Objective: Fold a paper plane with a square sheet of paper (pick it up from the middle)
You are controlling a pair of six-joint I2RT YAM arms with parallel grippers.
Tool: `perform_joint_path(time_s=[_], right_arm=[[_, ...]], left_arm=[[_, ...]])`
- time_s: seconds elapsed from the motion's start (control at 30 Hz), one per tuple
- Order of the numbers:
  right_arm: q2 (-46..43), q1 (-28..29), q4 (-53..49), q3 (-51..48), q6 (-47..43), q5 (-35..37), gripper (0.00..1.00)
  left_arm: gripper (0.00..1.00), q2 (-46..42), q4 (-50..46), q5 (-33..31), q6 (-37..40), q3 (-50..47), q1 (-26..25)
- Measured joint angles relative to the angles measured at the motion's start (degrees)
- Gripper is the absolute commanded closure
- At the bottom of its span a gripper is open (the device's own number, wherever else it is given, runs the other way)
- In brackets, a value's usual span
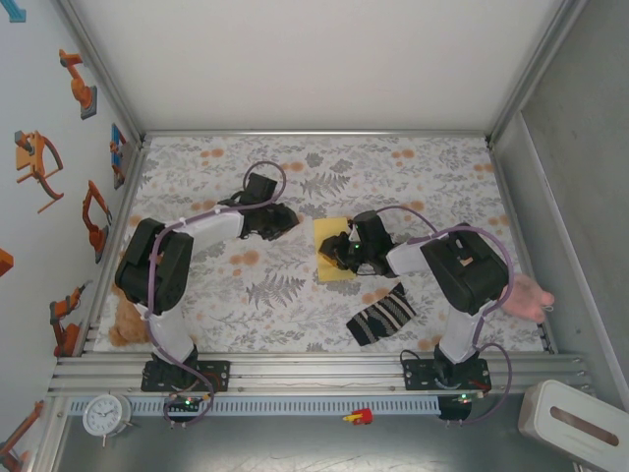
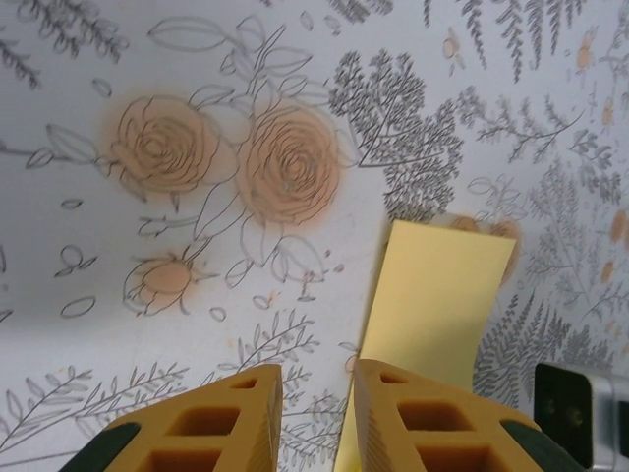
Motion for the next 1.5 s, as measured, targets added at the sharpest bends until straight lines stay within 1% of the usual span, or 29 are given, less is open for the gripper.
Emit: perform_joint_path(time_s=[0.07,0.17,0.3,0.5,0.6,0.9,1.5], right_arm=[[0.0,0.0,-0.2,0.0,-0.3,0.0,0.76],[-0.1,0.0,-1.7,0.0,-1.6,0.7,0.87],[-0.2,0.0,-4.1,0.2,-2.7,1.7,0.99],[-0.2,0.0,-6.3,1.2,-3.2,1.9,1.00],[-0.2,0.1,-7.3,1.6,-3.3,2.0,1.00],[-0.2,0.0,-8.0,1.9,-3.2,2.0,1.00],[-0.2,0.0,-8.0,1.9,-3.2,2.0,1.00]], left_arm=[[0.75,-0.4,0.4,0.4,-0.2,-1.2,-0.2],[0.81,-0.8,1.6,1.0,-0.5,-2.6,-1.0],[0.90,-1.1,3.0,2.2,-0.9,-3.3,-3.7],[0.98,-0.7,4.7,4.4,-0.1,-3.2,-8.1],[1.00,0.9,4.8,5.1,0.3,-2.4,-9.2],[1.00,5.4,4.3,6.0,1.1,-0.7,-9.4],[1.00,7.6,3.0,7.4,1.3,0.4,-9.7]])
